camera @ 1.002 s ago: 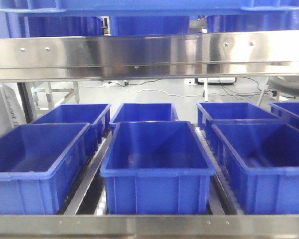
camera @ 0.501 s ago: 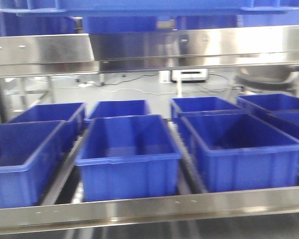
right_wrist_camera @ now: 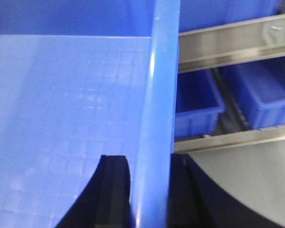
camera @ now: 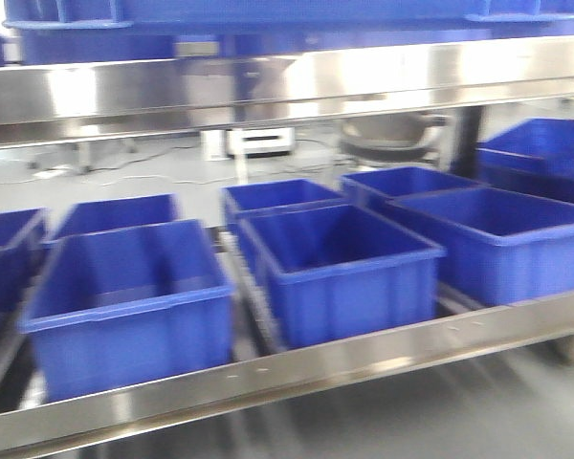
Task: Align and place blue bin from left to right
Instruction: 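Hold the bin aloft with both grippers while driving away from the shelf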
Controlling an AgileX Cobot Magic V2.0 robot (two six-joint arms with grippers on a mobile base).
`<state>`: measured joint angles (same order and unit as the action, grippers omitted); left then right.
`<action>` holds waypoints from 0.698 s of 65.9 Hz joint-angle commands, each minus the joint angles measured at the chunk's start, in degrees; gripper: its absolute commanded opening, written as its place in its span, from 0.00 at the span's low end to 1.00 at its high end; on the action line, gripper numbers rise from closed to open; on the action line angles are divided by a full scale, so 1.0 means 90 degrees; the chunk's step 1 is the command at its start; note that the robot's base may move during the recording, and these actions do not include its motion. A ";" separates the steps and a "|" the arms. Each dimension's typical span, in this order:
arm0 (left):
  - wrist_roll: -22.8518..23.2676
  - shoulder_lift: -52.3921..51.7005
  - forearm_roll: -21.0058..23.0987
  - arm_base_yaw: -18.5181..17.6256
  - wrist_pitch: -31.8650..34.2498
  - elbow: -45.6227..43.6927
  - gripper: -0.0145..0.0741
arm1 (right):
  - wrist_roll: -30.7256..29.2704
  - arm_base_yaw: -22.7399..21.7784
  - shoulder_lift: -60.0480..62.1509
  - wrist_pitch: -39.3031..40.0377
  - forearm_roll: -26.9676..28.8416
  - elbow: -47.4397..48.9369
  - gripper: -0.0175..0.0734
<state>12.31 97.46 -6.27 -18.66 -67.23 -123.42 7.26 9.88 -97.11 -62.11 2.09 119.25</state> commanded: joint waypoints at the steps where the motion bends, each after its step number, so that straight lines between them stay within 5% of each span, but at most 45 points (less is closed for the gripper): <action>1: -0.0128 -0.0175 -0.0100 0.0016 0.0410 -0.0094 0.04 | -0.0091 -0.0058 0.0122 0.0687 -0.0232 0.0077 0.03; 46: -0.0128 -0.0175 -0.0100 0.0016 0.0410 -0.0094 0.04 | -0.0091 -0.0058 0.0122 0.0686 -0.0232 0.0077 0.03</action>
<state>12.31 97.46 -6.16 -18.66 -67.23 -123.42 7.26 9.78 -97.11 -62.11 1.87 119.25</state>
